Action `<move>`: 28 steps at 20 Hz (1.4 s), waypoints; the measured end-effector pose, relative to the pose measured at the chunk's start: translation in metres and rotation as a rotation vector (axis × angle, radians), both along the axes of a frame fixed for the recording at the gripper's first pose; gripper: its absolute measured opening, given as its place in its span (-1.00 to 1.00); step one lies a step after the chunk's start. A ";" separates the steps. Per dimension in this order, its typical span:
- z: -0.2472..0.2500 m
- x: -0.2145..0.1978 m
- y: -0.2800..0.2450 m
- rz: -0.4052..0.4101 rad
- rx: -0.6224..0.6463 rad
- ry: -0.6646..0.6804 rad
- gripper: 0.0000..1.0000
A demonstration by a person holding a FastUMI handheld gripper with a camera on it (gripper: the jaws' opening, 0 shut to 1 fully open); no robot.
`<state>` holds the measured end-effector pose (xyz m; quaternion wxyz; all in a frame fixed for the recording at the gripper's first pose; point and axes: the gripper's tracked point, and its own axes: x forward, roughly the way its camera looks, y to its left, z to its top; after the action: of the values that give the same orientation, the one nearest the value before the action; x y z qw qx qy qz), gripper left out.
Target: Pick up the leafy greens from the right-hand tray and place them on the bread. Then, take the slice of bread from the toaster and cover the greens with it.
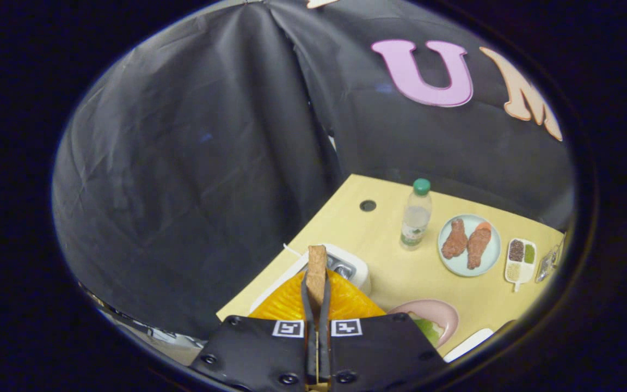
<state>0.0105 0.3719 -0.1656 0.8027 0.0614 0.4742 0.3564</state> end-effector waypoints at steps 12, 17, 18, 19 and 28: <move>-0.096 -0.029 -0.094 -0.129 -0.021 0.124 -0.91; -0.144 -0.042 -0.118 -0.186 -0.006 0.198 -0.92; -0.151 -0.044 -0.121 -0.195 -0.004 0.212 -0.92; -0.160 -0.044 -0.127 -0.212 -0.005 0.217 -0.92; -0.203 -0.049 -0.188 -0.337 -0.052 0.265 -0.84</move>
<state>-0.0382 0.1840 -0.3684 0.7830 0.1654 0.5674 0.1937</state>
